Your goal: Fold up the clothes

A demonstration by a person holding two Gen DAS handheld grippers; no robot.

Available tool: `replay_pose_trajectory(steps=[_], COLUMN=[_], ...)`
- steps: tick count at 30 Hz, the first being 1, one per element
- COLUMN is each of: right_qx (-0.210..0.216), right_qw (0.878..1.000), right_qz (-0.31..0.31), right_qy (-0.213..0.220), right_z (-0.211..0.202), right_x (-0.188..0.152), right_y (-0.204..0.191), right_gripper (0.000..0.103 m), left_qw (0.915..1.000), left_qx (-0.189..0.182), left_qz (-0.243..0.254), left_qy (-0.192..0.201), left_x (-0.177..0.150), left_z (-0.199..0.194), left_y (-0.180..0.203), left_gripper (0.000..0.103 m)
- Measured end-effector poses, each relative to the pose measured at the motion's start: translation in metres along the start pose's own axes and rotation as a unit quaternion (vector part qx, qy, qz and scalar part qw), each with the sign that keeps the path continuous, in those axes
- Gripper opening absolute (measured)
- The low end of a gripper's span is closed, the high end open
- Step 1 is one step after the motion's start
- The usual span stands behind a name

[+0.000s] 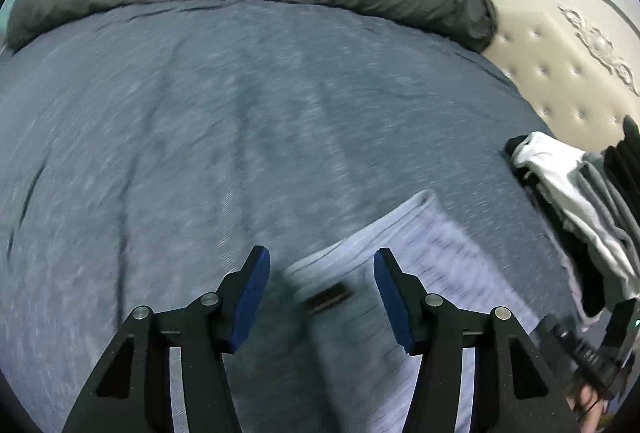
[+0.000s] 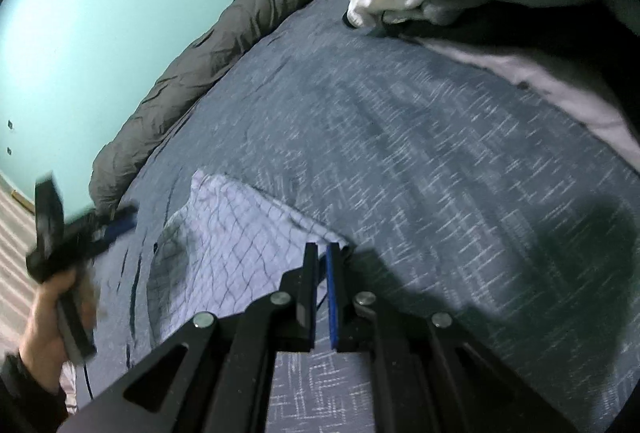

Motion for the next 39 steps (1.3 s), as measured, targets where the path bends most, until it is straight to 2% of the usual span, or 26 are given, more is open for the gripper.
replay_pose_trajectory(steps=[3, 7, 11, 12, 13, 14, 17, 18, 26, 36, 39], right_qx=[0.003, 0.006, 0.011, 0.012, 0.013, 0.013, 0.014, 0.014, 0.018, 0.02, 0.02], right_qw=[1.0, 1.0, 1.0, 1.0, 1.0, 1.0, 1.0, 1.0, 1.0, 1.0, 1.0], right_qz=[0.001, 0.002, -0.005, -0.006, -0.006, -0.006, -0.003, -0.003, -0.009, -0.011, -0.012], right_qy=[0.002, 0.006, 0.004, 0.004, 0.004, 0.004, 0.003, 0.003, 0.001, -0.001, -0.001], right_z=[0.0, 0.0, 0.004, 0.004, 0.005, 0.005, 0.005, 0.005, 0.008, 0.011, 0.011], right_x=[0.001, 0.002, 0.003, 0.003, 0.003, 0.003, 0.003, 0.004, 0.003, 0.004, 0.004], right_y=[0.0, 0.0, -0.005, -0.007, -0.007, -0.006, -0.004, -0.004, -0.008, -0.007, -0.008], right_gripper=[0.004, 0.004, 0.004, 0.004, 0.004, 0.004, 0.004, 0.004, 0.004, 0.005, 0.005], left_qw=[0.9994, 0.9992, 0.9988, 0.9987, 0.9985, 0.9984, 0.9988, 0.9989, 0.9986, 0.9972, 0.9967], left_qx=[-0.018, -0.025, -0.036, -0.039, -0.042, -0.043, -0.04, -0.04, -0.047, -0.008, -0.018], left_qz=[-0.024, -0.016, -0.015, -0.014, -0.013, -0.012, -0.006, -0.006, -0.016, -0.074, -0.079], left_qy=[-0.017, -0.025, -0.028, -0.03, -0.032, -0.035, -0.028, -0.026, -0.021, 0.011, 0.004], left_x=[-0.012, -0.022, -0.02, -0.018, -0.017, -0.017, -0.017, -0.017, -0.014, -0.003, -0.002], left_z=[0.008, 0.016, 0.025, 0.027, 0.029, 0.031, 0.03, 0.029, 0.027, 0.02, 0.024], left_y=[-0.016, -0.014, -0.011, -0.009, -0.008, -0.007, -0.004, -0.004, -0.008, -0.026, -0.028], left_gripper=[0.058, 0.058, 0.051, 0.046, 0.033, 0.024, 0.014, 0.003, 0.002, 0.0, 0.0])
Point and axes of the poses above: each gripper's, at about its wrist camera, not at the fingertips, and z roughly the way its jaws point, y to its right, x to its top, the point moved 2 cm from there along z, roughly the way its jaws point, and after that the axes turned 5 degrees about -y, right-handed, at the moved point
